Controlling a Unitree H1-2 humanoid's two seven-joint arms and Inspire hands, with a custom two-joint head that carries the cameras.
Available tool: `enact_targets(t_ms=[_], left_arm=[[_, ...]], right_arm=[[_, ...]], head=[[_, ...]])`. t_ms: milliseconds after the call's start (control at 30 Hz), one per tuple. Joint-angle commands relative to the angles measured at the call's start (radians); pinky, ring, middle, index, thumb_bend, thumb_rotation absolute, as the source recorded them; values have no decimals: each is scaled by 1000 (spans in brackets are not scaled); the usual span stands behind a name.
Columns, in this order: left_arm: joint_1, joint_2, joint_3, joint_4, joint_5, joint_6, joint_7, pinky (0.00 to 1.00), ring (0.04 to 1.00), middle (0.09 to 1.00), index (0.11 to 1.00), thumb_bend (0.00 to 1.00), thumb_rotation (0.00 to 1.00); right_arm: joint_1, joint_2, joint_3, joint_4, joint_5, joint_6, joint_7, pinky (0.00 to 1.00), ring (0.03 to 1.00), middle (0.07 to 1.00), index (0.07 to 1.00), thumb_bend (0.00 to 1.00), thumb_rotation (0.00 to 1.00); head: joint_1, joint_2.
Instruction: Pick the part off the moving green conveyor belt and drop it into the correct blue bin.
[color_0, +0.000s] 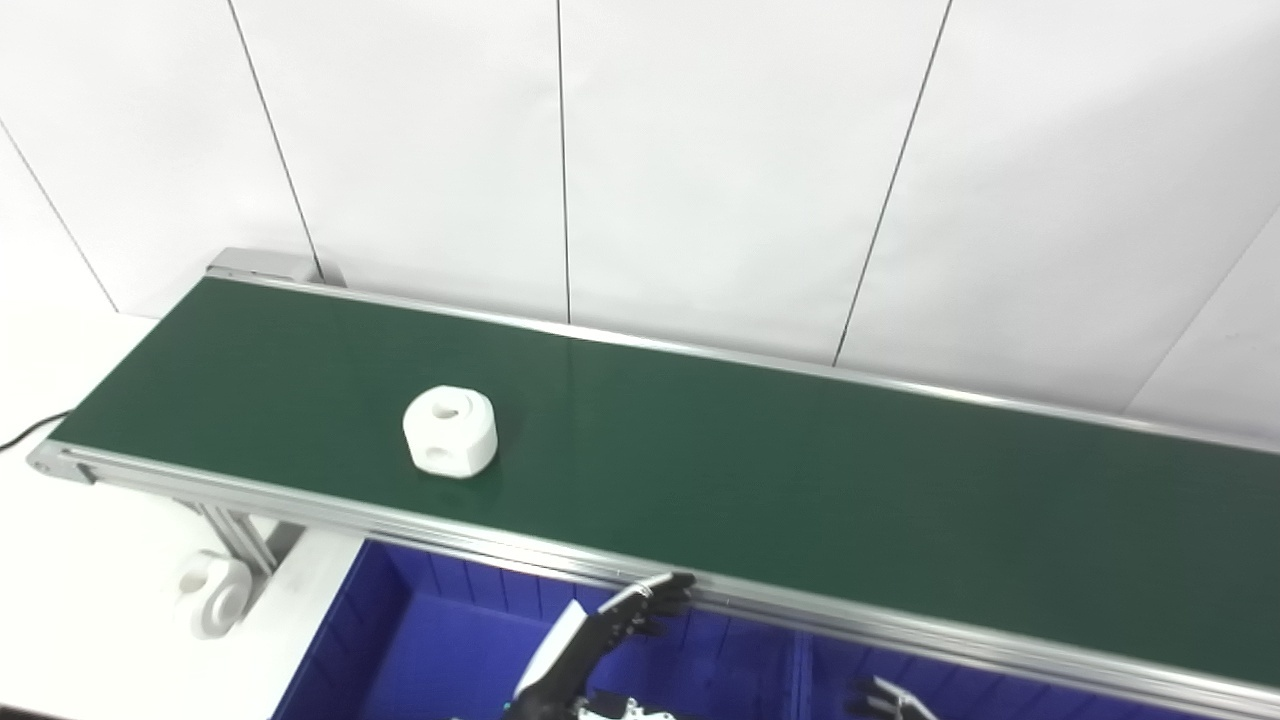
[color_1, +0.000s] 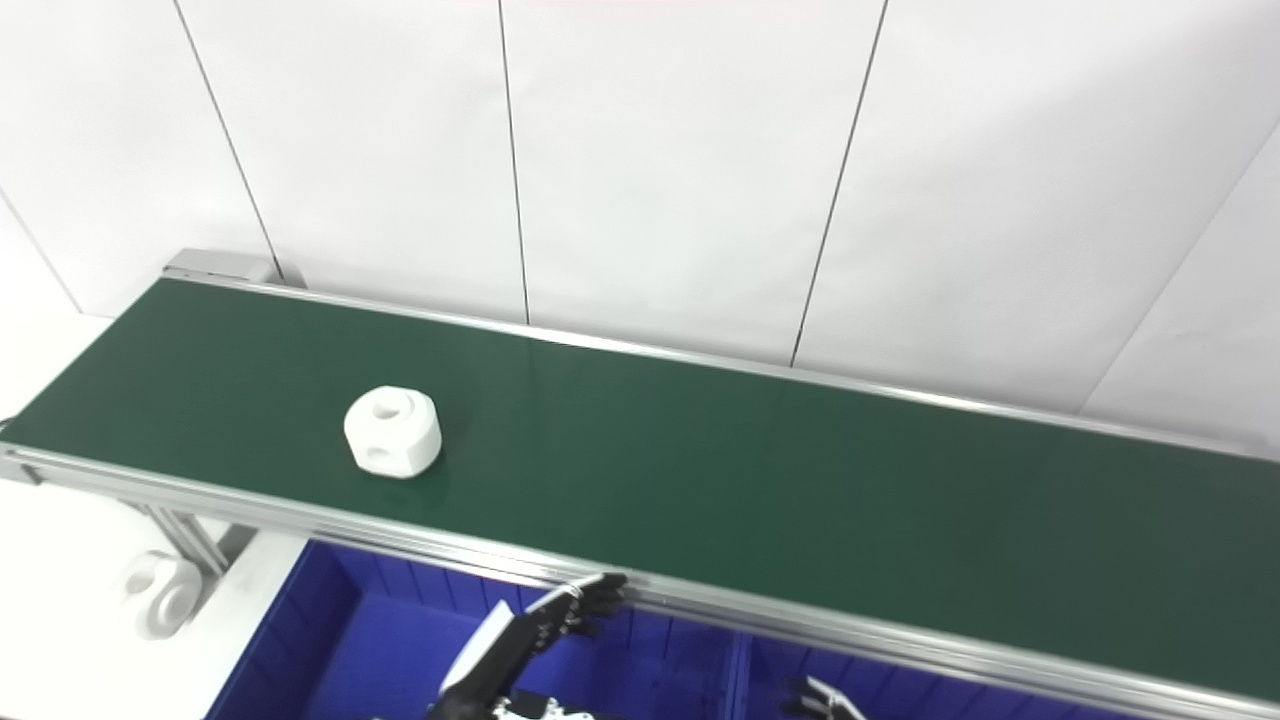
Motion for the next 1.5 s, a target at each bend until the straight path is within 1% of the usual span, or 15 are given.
enact_targets(t_ms=[0, 100, 233, 467, 567, 633, 700, 767, 800, 833, 867, 967, 1167, 1333, 1467], left_arm=[[-43, 27, 12, -60, -15, -38, 32, 774, 834, 848, 846, 751, 278], [-73, 69, 15, -105, 0, -38, 56, 765, 830, 848, 850, 737, 312], [-119, 124, 36, -152, 26, -38, 58, 763, 826, 855, 865, 714, 310], [-205, 192, 110, -162, 52, -36, 24, 782, 836, 865, 865, 711, 320], [-240, 209, 136, -148, 35, -32, 0, 781, 838, 867, 866, 708, 294], [-264, 215, 154, -144, 30, -6, -17, 787, 842, 870, 869, 715, 286], [-295, 219, 168, -130, 37, 23, -34, 780, 843, 878, 876, 720, 281], [-328, 225, 174, -112, 68, 53, -42, 792, 856, 890, 886, 719, 279], [-337, 226, 175, -108, 79, 62, -44, 805, 864, 895, 890, 719, 276], [-362, 231, 173, -85, 103, 74, -45, 809, 867, 896, 891, 719, 275], [-379, 234, 172, -69, 120, 80, -46, 825, 882, 905, 899, 722, 304], [-444, 233, 168, 14, 156, 101, -46, 818, 882, 910, 900, 736, 314], [-530, 212, 147, 169, 230, 68, 7, 791, 859, 883, 877, 748, 250], [-563, 202, 136, 208, 260, 108, 0, 780, 867, 901, 890, 753, 245], [-591, 204, 119, 252, 288, 113, 2, 760, 860, 903, 893, 760, 236]], right_arm=[[-17, -8, -8, 3, 25, -57, -4, 622, 695, 757, 808, 520, 23], [-21, 0, -13, 18, 31, -57, -14, 672, 731, 781, 825, 498, 2], [-27, 3, -8, 41, 13, -80, -55, 615, 681, 749, 820, 500, 0], [-39, -16, 33, 64, 25, -83, -100, 577, 652, 735, 816, 467, 1], [-36, -21, 40, 55, 77, -83, -72, 602, 673, 747, 814, 454, 0], [-37, -28, 47, 49, 94, -83, -64, 614, 687, 745, 800, 453, 4], [-41, -34, 55, 43, 97, -83, -71, 581, 663, 724, 776, 475, 83], [-43, -42, 61, 35, 101, -83, -75, 553, 646, 710, 761, 526, 239], [-43, -45, 64, 32, 101, -83, -76, 541, 638, 704, 755, 549, 301], [-43, -49, 66, 22, 99, -83, -78, 537, 636, 702, 753, 557, 323], [-42, -51, 68, 15, 98, -83, -80, 532, 631, 697, 750, 576, 314], [-39, -61, 69, -7, 85, -83, -81, 545, 640, 700, 750, 585, 308], [-34, -63, 64, -38, 75, -83, -80, 559, 647, 701, 752, 582, 259], [-35, -58, 58, -45, 78, -82, -72, 571, 656, 709, 765, 580, 330], [-39, -54, 55, -41, 71, -82, -74, 573, 658, 711, 769, 571, 355]], head=[[28, -18], [52, -40], [49, -44], [15, -30], [2, -23], [-28, 4], [-58, 26], [-93, 61], [-93, 61], [-117, 91], [-117, 91], [-150, 138], [-172, 188], [-185, 230], [-180, 241]])
